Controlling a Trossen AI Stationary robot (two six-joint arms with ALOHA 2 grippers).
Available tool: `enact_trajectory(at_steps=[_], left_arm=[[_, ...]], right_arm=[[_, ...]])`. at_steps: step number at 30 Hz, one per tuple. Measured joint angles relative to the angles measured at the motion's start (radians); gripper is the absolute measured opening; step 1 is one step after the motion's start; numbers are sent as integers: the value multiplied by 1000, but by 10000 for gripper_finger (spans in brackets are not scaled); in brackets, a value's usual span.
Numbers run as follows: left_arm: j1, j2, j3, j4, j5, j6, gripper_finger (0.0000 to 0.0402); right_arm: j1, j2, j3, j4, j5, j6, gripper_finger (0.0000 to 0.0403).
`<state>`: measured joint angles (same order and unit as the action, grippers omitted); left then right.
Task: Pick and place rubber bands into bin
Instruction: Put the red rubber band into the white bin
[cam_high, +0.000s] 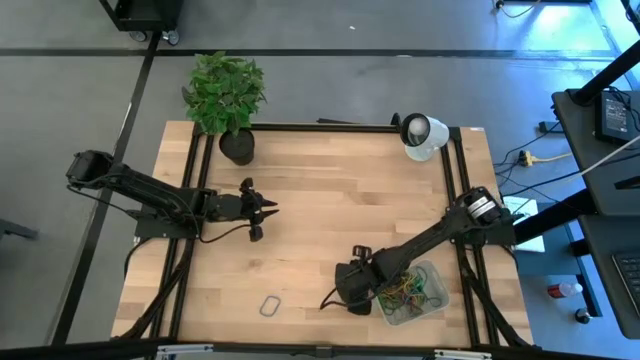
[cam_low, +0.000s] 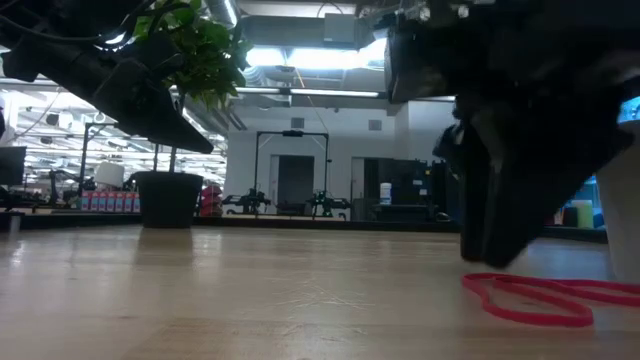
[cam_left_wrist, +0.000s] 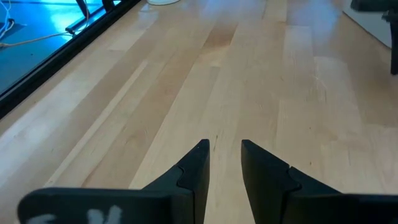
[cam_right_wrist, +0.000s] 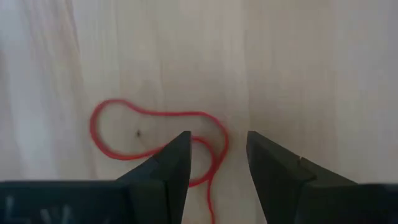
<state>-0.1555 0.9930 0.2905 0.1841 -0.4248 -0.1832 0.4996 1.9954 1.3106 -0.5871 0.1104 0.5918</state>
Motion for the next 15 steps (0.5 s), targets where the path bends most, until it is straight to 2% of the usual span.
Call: enact_trajectory(at_steps=[6,9,13,15], left_arm=[[0,0,0,-1,0,-13,86],[0,0,0,-1,0,-13,86],[0,0,0,-1,0,-13,86],[0,0,0,-1,0,-13,86]], right_arm=[[0,55,41,-20,2,-76,146],[0,69,60,-22,3,-117,104],[-2,73,95,-80,-7,-138,17],[-6,74,125,-138,1,-127,12]])
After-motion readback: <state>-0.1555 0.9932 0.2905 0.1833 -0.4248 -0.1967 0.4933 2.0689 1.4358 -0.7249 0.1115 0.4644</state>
